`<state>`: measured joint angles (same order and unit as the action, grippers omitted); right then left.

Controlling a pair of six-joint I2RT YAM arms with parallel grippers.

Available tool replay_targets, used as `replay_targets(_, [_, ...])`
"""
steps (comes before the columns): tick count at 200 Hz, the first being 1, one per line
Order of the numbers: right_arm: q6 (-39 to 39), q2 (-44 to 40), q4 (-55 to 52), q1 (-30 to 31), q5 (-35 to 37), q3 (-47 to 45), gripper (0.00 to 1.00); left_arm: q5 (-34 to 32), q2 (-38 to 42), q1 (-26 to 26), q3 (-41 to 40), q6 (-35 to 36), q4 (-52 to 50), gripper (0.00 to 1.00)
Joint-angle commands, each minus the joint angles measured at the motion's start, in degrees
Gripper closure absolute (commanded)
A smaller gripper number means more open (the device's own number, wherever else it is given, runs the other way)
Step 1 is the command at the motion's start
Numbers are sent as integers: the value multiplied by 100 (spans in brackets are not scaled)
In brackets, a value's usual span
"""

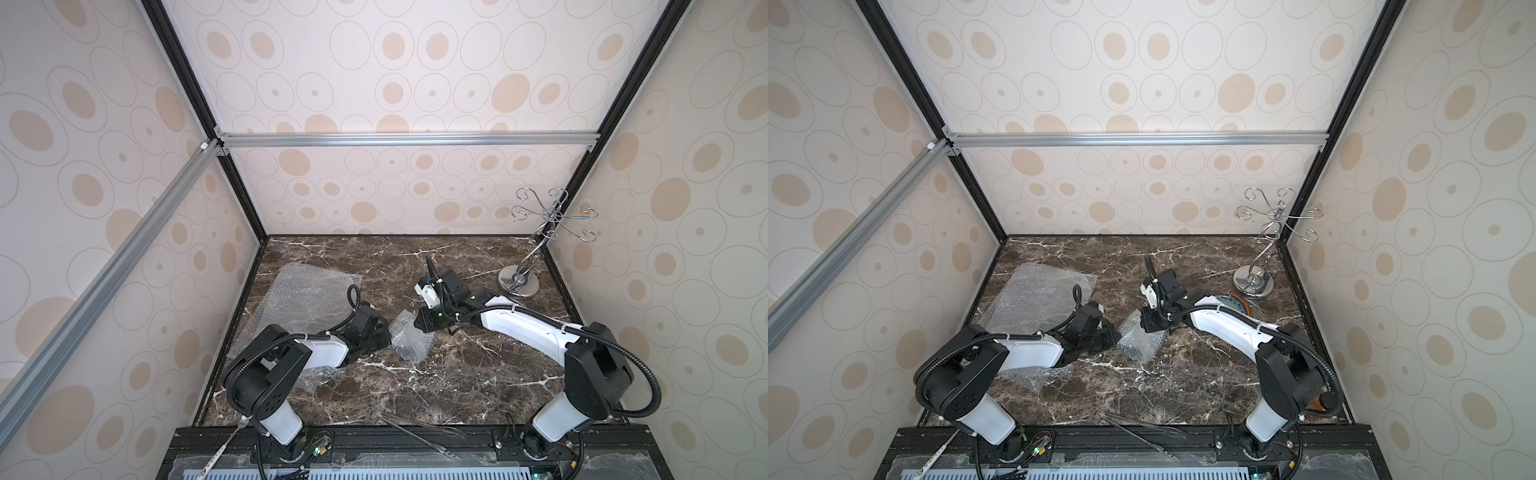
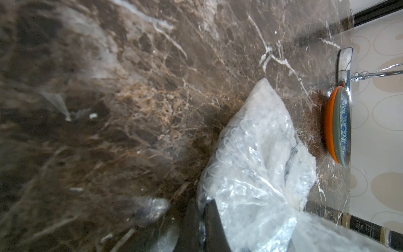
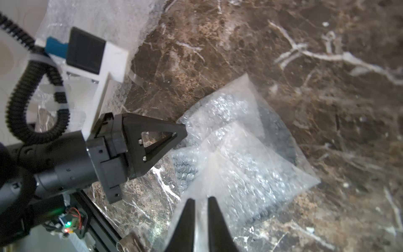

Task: Unpack dinner plates from bubble wrap
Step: Unwrap the bubble wrap at the center of the board.

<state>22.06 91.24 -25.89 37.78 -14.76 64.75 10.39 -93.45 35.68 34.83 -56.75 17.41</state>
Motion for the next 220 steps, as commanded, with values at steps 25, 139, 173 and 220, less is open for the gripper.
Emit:
replay_targets(25, [70, -564, -341, -45, 523, -242, 59, -200, 91, -34, -91, 52, -742, 100])
replay_targets(139, [278, -833, -938, 388, 358, 65, 49, -209, 933, -33, 31, -115, -1068, 100])
replay_targets(173, [271, -334, -998, 870, 622, 502, 48, -222, 917, -35, 24, -126, -1056, 100])
replay_targets(220, [70, 559, -1474, 1321, 1133, 1327, 45, -239, 846, -34, -72, -161, -962, 100])
